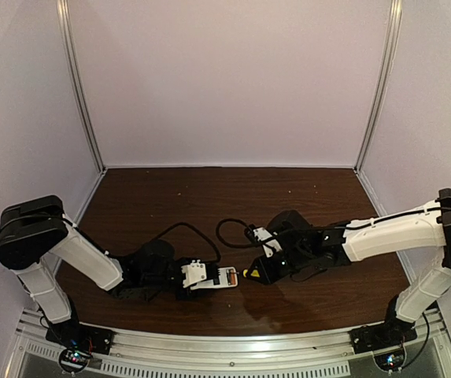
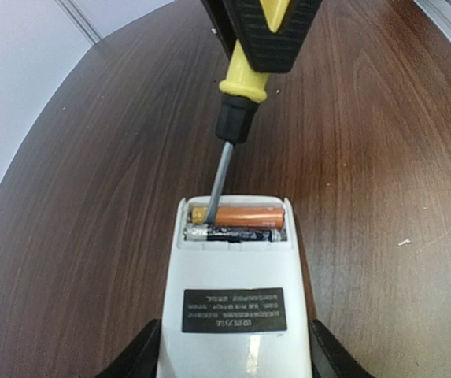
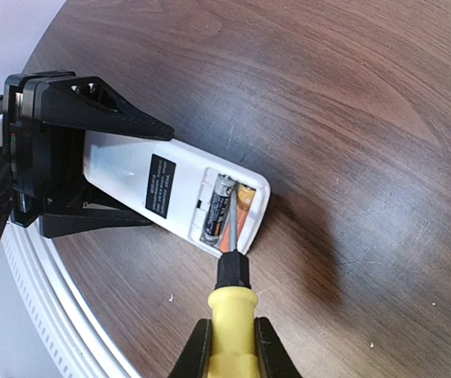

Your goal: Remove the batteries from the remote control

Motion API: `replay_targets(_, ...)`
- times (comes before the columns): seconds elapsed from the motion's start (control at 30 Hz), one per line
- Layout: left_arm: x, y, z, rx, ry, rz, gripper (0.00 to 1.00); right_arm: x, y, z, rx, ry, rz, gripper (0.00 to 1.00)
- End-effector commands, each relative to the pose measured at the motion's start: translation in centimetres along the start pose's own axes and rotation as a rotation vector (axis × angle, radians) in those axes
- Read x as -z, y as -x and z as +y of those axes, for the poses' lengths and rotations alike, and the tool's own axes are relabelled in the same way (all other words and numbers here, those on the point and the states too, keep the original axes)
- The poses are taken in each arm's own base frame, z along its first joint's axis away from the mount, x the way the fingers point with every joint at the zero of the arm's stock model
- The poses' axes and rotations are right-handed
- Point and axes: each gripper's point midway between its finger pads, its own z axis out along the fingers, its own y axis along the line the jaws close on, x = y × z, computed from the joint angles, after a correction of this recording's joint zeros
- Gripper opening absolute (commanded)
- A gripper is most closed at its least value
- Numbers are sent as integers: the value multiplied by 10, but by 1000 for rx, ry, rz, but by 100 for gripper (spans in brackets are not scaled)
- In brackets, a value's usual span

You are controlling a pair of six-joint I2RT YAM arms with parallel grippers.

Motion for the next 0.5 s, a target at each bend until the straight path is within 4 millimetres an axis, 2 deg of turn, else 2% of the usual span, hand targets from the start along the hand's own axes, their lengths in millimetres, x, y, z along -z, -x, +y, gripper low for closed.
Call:
replay_targets(0.0,1,36,-2,-48,-21,-139,0,-9,-11,8,13,78,17,0)
replay_targets(0.3,-1,34,-2,-46,-21,-131,0,-10,-13,3,-5,61,24,0)
replay_targets(0.47,-3,32,-1,-44,-15,-122,0,-6,-7,-6,-58,-21,33,0)
